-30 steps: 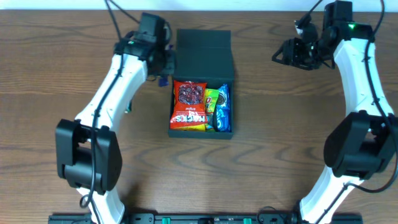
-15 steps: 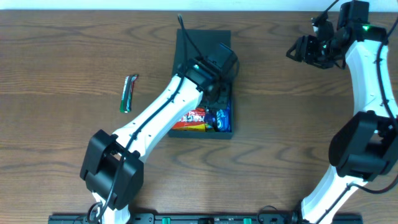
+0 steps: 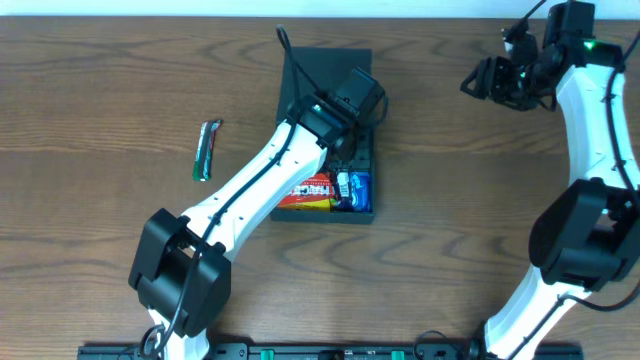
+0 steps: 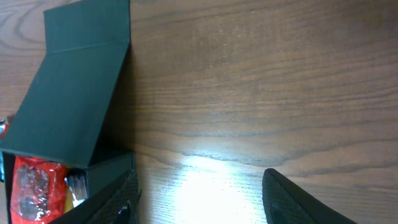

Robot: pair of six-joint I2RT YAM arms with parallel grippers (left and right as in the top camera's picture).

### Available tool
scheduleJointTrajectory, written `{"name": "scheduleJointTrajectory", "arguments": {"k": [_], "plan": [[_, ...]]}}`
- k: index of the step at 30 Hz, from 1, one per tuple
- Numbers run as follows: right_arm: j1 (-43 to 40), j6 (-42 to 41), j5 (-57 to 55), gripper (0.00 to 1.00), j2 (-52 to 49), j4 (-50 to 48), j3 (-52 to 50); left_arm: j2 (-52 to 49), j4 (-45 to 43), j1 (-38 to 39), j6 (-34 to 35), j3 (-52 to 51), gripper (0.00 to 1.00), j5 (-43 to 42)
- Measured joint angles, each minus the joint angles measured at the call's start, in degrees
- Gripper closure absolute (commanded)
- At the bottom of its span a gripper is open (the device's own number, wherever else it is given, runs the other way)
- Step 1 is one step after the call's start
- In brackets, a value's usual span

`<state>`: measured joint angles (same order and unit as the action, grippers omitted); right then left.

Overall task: Pack container
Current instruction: 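Lower the dark blue bar into the box with the left gripper, release, then grasp the red-and-green bar left of the box with the left gripper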

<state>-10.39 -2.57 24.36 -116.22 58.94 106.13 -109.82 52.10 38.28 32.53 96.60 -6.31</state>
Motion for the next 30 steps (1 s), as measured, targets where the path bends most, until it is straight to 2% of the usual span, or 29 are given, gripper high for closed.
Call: {"name": "scheduleJointTrajectory", "arguments": {"k": [3, 8, 12, 15, 19, 24, 30], "plan": [[0.02, 0.00, -0.02, 0.36, 0.02, 0.00, 0.00, 0.17, 1.11, -1.40, -1.84, 1.92, 0.51, 3.32], [0.02, 0.00, 0.00, 0.36, 0.02, 0.02, 0.00, 4.39, 6.67, -5.31, -4.26, 4.17, 0.50, 15.56], [0.02, 0.00, 0.00, 0.36, 0.02, 0.15, 0.00, 8.94, 12.50, -11.98, -6.69, 4.87, 0.51, 26.51], [0.02, 0.00, -0.02, 0.36, 0.02, 0.17, 0.00, 9.33, 10.67, -16.59, -7.93, 2.80, 0.52, 29.55], [0.02, 0.00, -0.02, 0.35, 0.02, 0.46, 0.00, 9.09, 4.15, -21.62, -10.62, -5.35, 0.49, 28.89], [0.02, 0.00, 0.00, 0.35, 0.02, 1.01, 0.00, 8.63, -8.44, -27.74, -15.80, -15.54, 0.37, 22.60], [0.02, -0.02, 0.00, 0.35, 0.02, 1.36, 0.00, 8.31, -18.78, -33.90, -22.34, -21.57, 0.34, 13.57]]}}
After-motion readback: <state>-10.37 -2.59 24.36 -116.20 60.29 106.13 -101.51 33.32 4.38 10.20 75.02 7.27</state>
